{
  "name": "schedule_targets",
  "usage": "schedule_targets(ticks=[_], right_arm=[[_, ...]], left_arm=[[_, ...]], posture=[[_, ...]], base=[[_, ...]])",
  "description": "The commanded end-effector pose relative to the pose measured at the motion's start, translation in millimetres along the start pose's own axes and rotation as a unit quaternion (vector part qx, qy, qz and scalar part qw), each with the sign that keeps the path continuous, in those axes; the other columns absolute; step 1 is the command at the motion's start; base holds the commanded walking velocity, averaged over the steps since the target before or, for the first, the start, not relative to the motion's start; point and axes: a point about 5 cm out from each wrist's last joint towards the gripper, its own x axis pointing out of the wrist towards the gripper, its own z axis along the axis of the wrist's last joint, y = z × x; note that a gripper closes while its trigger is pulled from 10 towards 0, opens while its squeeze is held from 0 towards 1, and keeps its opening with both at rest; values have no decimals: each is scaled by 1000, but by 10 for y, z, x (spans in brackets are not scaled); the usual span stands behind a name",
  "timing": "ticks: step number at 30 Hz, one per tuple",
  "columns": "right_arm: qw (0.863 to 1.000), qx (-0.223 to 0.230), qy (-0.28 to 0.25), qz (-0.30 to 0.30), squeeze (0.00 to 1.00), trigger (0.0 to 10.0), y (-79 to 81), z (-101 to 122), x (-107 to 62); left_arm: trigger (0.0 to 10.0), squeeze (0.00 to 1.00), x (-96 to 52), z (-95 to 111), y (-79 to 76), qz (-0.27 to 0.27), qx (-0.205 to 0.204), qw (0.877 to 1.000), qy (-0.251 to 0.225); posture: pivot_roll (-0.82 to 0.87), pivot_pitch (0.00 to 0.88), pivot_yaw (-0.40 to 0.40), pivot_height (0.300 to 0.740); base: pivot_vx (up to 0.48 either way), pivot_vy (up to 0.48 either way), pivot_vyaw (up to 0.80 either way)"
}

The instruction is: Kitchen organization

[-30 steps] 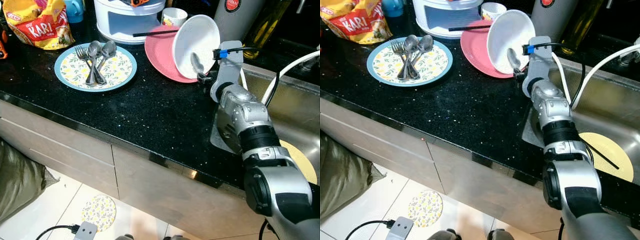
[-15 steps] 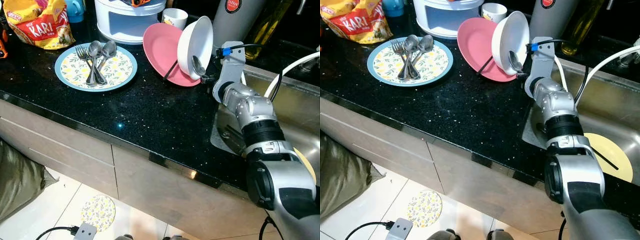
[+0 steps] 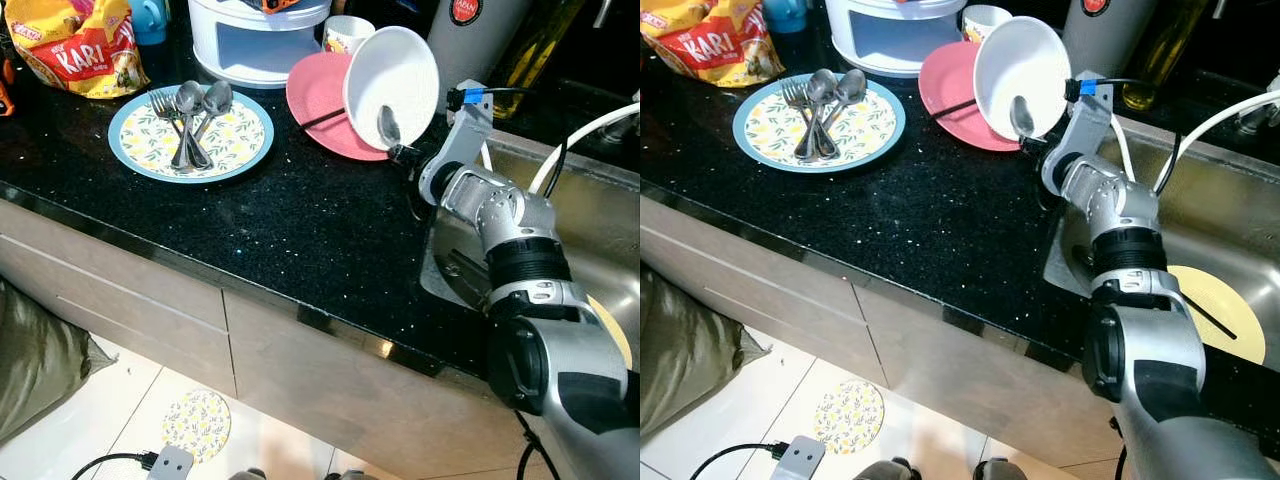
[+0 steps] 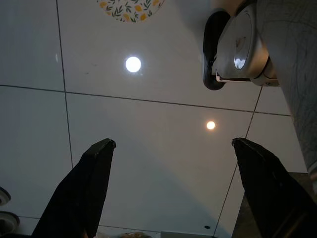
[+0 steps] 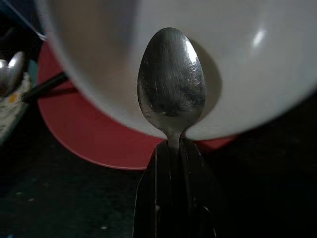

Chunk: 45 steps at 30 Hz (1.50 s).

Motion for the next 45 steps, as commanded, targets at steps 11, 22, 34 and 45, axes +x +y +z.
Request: schedule_targets(ticks=[11, 22, 34, 45], right_arm=[[992, 50, -76, 87, 0, 0, 100, 244, -116], [957, 88, -202, 187, 0, 0, 191, 488, -362], [921, 102, -265, 266, 0, 0, 225, 420, -714], [939, 65, -259, 215, 0, 0, 268, 405, -705]], left_arm=[[10000, 0, 8, -88, -166, -27, 0, 999, 20], [10000, 0, 10, -76, -162, -28, 2, 999, 19], [10000, 0, 17, -26, -143, -28, 9, 999, 17], [10000, 0, 21, 9, -131, -30, 17, 999, 15]], posture=[[63, 159, -121, 740], [61, 151, -114, 740], [54, 122, -97, 740], [44, 102, -91, 740]], base=[[0, 0, 0], [0, 0, 0], [0, 0, -667], [0, 0, -800]])
